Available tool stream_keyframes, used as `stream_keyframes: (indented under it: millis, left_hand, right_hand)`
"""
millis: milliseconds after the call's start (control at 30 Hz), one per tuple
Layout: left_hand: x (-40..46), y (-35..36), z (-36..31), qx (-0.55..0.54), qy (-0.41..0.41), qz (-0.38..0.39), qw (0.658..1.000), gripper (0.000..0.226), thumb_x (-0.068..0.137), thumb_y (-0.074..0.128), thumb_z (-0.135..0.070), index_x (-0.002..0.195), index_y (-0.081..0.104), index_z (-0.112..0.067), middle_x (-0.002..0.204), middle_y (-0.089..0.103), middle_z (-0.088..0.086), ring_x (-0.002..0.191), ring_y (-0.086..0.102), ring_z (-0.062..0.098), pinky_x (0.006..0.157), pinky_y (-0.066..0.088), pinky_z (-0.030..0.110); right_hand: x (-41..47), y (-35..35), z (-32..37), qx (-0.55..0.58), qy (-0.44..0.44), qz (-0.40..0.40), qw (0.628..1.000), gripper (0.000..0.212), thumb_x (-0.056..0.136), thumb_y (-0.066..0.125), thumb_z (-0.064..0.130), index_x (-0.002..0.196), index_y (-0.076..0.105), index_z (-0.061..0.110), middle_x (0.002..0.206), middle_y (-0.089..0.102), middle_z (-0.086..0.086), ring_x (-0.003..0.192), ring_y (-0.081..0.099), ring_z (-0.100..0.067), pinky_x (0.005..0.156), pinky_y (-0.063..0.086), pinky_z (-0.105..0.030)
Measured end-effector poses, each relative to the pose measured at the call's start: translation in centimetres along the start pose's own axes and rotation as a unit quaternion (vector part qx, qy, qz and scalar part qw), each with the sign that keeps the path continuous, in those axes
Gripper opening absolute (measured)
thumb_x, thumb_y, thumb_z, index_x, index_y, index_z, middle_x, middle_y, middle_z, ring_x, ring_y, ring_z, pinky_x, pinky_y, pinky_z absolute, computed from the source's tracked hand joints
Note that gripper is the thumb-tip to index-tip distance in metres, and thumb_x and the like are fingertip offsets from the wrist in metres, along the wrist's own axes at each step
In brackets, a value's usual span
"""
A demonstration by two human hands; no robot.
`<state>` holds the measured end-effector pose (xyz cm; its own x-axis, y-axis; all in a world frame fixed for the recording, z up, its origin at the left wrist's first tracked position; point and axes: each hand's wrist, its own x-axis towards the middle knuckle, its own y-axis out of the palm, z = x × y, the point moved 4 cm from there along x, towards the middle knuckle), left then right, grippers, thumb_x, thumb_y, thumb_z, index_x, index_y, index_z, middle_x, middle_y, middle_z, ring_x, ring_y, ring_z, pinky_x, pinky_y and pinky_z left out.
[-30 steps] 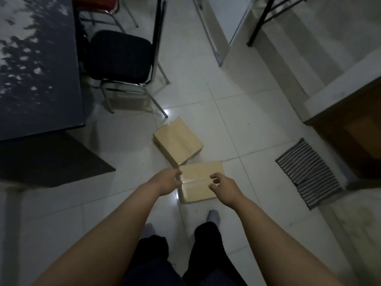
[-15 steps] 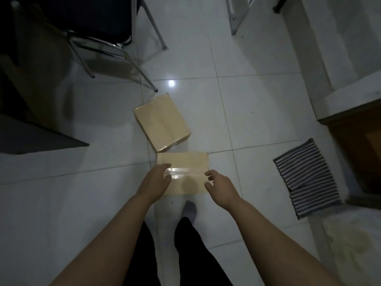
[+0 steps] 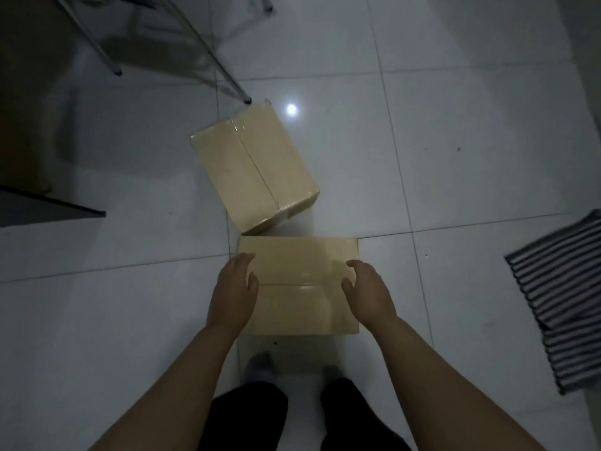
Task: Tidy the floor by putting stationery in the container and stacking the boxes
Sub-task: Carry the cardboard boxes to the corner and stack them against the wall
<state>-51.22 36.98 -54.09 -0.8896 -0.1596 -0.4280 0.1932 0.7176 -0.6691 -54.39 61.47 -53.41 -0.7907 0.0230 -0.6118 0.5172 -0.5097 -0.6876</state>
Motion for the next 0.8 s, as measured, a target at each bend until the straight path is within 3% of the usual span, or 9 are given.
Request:
stream_keyframes:
  millis: [100,233,333,467,633,800]
  left_hand:
    - [1.1,4.5,4.5,0.008,-0.039,0.002,0.999,0.047,0.098,0.043,-0.016,0.143,0.033,-0.013,0.153,0.028,0.01,0.14,0.027,0.024,0.113,0.022,0.031]
    - [1.5,9.1,9.8,0.017,-0.083,0.015,0.996,0.06,0.098,0.043,-0.026,0.149,0.015,-0.011,0.155,0.017,0.015,0.141,0.022,0.031,0.115,0.025,0.044]
    - [1.5,10.6,12.3,0.014,-0.086,0.016,0.996,0.069,0.097,0.044,-0.03,0.15,0.005,-0.008,0.156,0.016,0.015,0.142,0.022,0.03,0.116,0.021,0.042]
    - [1.3,12.1,13.9,-0.011,-0.084,0.035,0.996,0.078,0.096,0.042,-0.038,0.15,-0.01,-0.017,0.156,0.013,0.013,0.138,0.03,0.032,0.109,0.031,0.045]
    - [1.0,12.0,13.4,-0.029,-0.088,-0.007,0.996,0.078,0.094,0.051,-0.033,0.15,-0.002,-0.023,0.149,0.029,0.016,0.131,0.038,0.033,0.102,0.037,0.045]
    - [-2.6,7.8,9.9,-0.066,-0.084,-0.034,0.994,0.073,0.092,0.056,-0.025,0.148,0.009,-0.024,0.14,0.042,0.012,0.123,0.046,0.03,0.093,0.039,0.037]
  right_hand:
    - [2.6,3.4,-3.9,-0.012,0.01,0.005,1.0,0.045,0.095,0.047,0.024,0.139,0.038,0.014,0.141,0.042,-0.007,0.125,0.043,-0.024,0.101,0.038,-0.036]
    - [5.2,7.3,-7.8,-0.026,0.009,0.0,1.0,0.048,0.094,0.048,0.028,0.137,0.032,0.014,0.134,0.041,-0.011,0.116,0.048,-0.029,0.093,0.043,-0.04]
    - [6.3,9.5,-9.5,0.025,0.028,0.001,0.999,0.064,0.093,0.051,0.035,0.144,0.018,0.017,0.14,0.035,-0.011,0.122,0.045,-0.032,0.096,0.042,-0.043]
    - [7.1,11.8,-10.5,0.094,0.038,0.018,0.995,0.086,0.089,0.059,0.038,0.149,0.0,0.022,0.15,0.021,-0.011,0.128,0.042,-0.034,0.099,0.041,-0.046]
    - [6.8,12.1,-10.2,0.076,0.05,-0.026,0.996,0.096,0.084,0.064,0.04,0.149,-0.005,0.023,0.146,0.024,-0.016,0.123,0.045,-0.036,0.096,0.043,-0.045]
    - [2.8,7.8,-7.4,0.07,0.028,-0.068,0.995,0.09,0.079,0.069,0.041,0.146,0.011,0.023,0.143,0.033,-0.012,0.123,0.046,-0.033,0.099,0.042,-0.045]
